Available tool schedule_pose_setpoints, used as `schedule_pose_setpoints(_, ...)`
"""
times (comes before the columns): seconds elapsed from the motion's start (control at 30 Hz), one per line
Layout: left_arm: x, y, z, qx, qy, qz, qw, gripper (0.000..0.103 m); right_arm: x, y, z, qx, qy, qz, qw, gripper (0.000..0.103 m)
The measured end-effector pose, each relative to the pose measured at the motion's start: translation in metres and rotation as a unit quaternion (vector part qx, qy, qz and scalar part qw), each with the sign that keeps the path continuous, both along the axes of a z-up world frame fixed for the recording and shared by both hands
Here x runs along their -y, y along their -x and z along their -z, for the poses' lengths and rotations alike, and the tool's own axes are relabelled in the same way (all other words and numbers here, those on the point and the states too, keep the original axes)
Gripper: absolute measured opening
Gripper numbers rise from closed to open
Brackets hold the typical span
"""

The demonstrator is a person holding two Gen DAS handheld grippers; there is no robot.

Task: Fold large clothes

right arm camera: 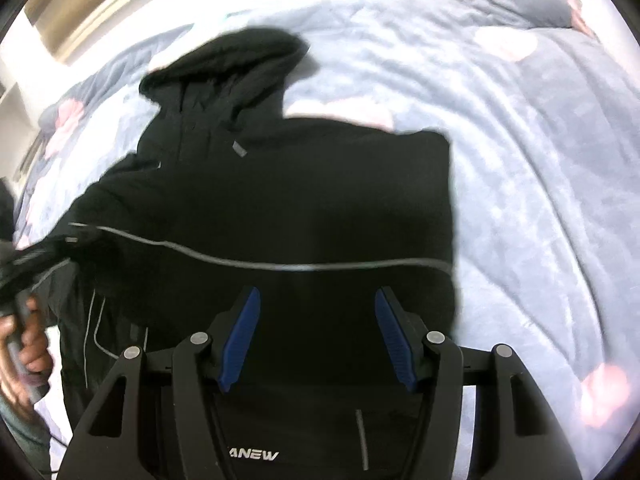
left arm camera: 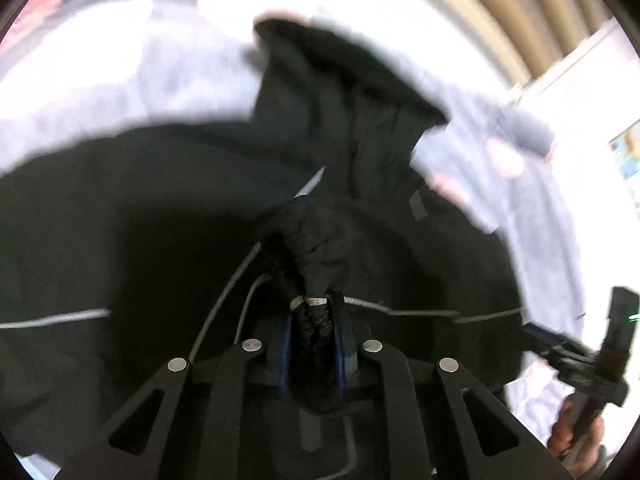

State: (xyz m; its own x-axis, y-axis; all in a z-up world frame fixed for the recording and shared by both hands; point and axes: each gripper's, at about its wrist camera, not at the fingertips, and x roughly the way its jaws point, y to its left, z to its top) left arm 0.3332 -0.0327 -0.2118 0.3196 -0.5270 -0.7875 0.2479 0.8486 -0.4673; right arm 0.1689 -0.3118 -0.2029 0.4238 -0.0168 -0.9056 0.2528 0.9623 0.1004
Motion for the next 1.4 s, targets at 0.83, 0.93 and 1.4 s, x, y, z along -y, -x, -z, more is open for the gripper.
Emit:
schedule_pose_setpoints(0.83, -0.061, 0.029, -0.028, 0.067, -0.174, -0.093, 0.978, 0.049, -0.018, -0.041, 0.041, -0.058, 0.026, -0.025, 0.998, 0.063)
schedule_pose_setpoints(0.93, -0.043, 0.034, -0.053, 0.1, -0.154, -0.065, 0.9808, 0.053, -0.034, -0.03, 0.035, -0.053, 0.02, -0.039, 0.998, 0.063)
schedule_pose_setpoints(1.4, 0.032, 0.005, 0.079, -0.089, -0.124, -0.007, 0.9882, 0.052, -0.055, -0.022, 0.098, -0.117, 0.053, -0.067, 0.989, 0.064)
